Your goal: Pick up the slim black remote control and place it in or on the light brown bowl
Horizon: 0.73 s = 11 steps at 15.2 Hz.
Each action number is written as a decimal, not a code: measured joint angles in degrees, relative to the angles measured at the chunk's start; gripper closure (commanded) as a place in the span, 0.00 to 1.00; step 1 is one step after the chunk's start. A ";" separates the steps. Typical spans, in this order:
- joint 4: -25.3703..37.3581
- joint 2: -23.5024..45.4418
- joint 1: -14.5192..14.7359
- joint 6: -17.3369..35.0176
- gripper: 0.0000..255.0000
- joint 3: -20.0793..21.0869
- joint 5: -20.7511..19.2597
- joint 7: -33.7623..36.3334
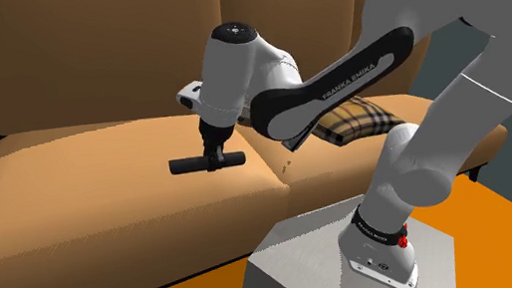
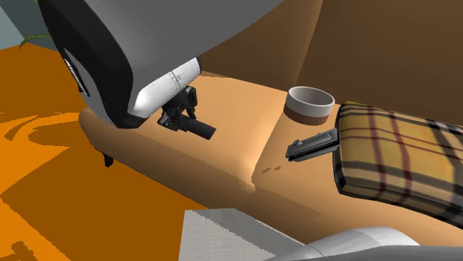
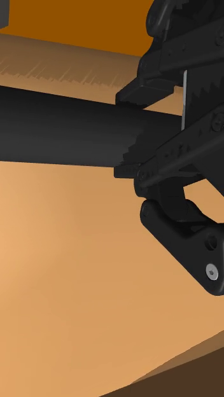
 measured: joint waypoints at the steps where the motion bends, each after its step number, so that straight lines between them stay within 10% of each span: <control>1: 0.23 -0.70 0.19 -0.84 1.00 -0.18 0.50 -0.52; 11: 4.77 -4.71 1.28 -8.89 1.00 -1.35 3.38 -4.12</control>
